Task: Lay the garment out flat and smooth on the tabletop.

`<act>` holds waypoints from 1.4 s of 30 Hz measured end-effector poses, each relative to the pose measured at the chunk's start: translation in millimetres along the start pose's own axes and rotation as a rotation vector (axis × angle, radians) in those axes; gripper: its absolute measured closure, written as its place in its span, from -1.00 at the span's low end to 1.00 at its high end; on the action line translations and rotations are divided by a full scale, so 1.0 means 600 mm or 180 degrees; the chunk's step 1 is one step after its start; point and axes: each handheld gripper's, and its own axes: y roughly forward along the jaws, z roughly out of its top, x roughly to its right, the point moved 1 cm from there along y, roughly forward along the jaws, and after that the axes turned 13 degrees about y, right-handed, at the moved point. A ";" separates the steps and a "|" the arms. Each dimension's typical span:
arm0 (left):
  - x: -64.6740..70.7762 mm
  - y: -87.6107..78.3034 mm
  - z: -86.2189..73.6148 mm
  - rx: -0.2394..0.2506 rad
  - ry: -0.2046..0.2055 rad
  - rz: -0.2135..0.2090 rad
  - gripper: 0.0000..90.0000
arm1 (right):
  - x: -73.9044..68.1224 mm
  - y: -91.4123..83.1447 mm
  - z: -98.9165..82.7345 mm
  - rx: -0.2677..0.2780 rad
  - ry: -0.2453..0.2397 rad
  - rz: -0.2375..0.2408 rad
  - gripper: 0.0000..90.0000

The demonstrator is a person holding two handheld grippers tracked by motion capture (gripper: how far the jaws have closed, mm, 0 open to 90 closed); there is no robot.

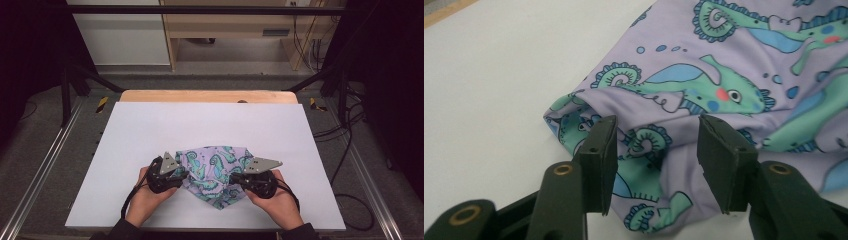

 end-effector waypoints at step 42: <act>0.071 -0.007 0.041 0.0427 -0.0266 -0.0035 -0.08 | 0.175 0.108 0.089 -0.0005 0.0930 -0.0448 0.95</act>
